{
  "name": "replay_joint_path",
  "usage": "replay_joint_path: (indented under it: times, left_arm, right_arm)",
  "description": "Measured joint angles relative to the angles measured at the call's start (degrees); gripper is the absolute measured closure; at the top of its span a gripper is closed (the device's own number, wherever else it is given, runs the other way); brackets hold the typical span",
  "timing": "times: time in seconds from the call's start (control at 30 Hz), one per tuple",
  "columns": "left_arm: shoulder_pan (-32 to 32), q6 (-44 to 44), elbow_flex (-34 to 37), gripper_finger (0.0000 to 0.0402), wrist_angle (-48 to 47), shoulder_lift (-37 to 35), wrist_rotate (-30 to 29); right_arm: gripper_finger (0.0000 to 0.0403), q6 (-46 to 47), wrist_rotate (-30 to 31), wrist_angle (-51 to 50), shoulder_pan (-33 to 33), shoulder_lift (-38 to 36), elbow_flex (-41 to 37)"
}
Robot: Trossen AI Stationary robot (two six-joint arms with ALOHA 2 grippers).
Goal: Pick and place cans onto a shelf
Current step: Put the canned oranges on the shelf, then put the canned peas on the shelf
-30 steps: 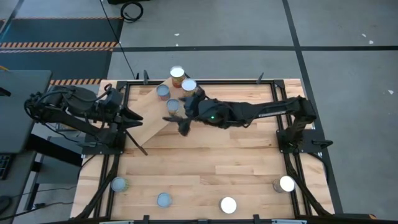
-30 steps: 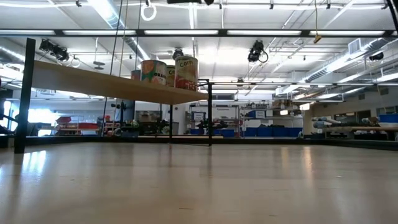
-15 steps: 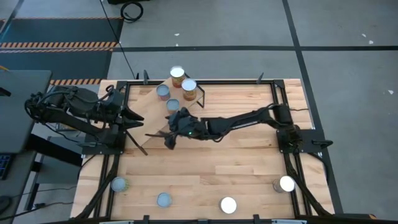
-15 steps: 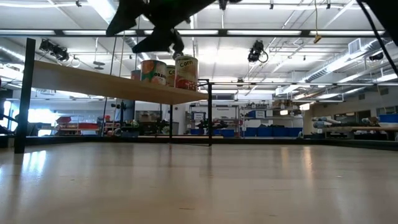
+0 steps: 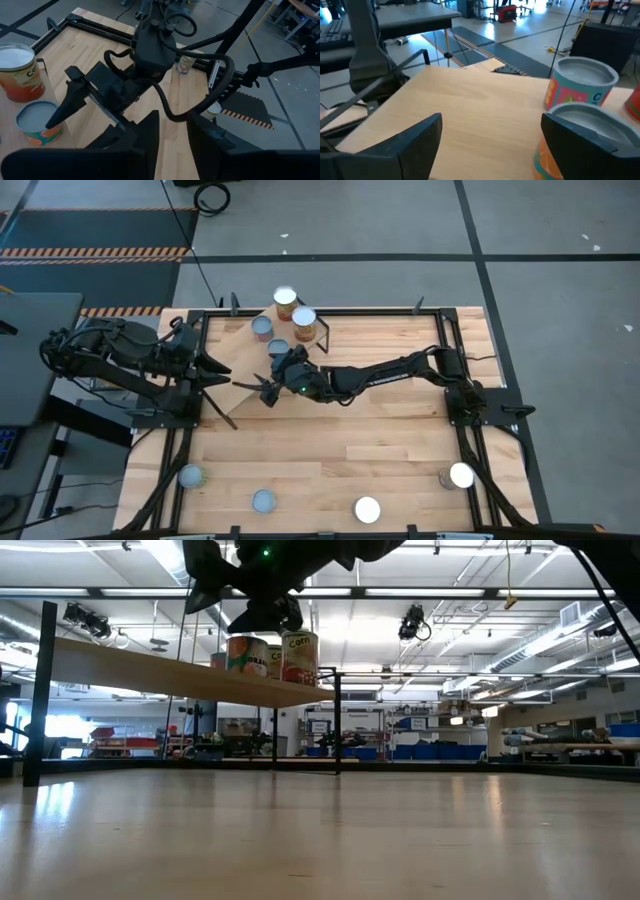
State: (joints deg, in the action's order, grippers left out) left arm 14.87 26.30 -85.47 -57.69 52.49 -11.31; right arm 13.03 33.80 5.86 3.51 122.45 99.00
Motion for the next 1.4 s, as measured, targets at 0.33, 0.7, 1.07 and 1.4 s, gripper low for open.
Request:
replay_joint_path:
  times: [0.33,0.7,1.07,1.4]
  left_arm:
    - [-0.01,0.02,0.00,0.0296,0.00,0.00,0.00]
    - [-0.01,0.04,0.02,0.0296,-0.46,0.00,2.76]
    - [10.19,3.10,0.02,0.0296,1.17,4.44,8.17]
    - [24.83,17.64,0.02,0.0296,-4.04,16.84,9.93]
  right_arm:
    - [0.0055,0.27,2.45,-2.40,-0.22,-0.09,0.02]
    - [0.0055,-4.78,2.19,-2.12,2.03,-6.13,0.00]
    - [0.0055,-9.57,-11.11,-20.61,10.74,-18.68,0.11]
    - [0.0055,-5.67,-14.93,-29.76,20.96,-13.82,-0.24]
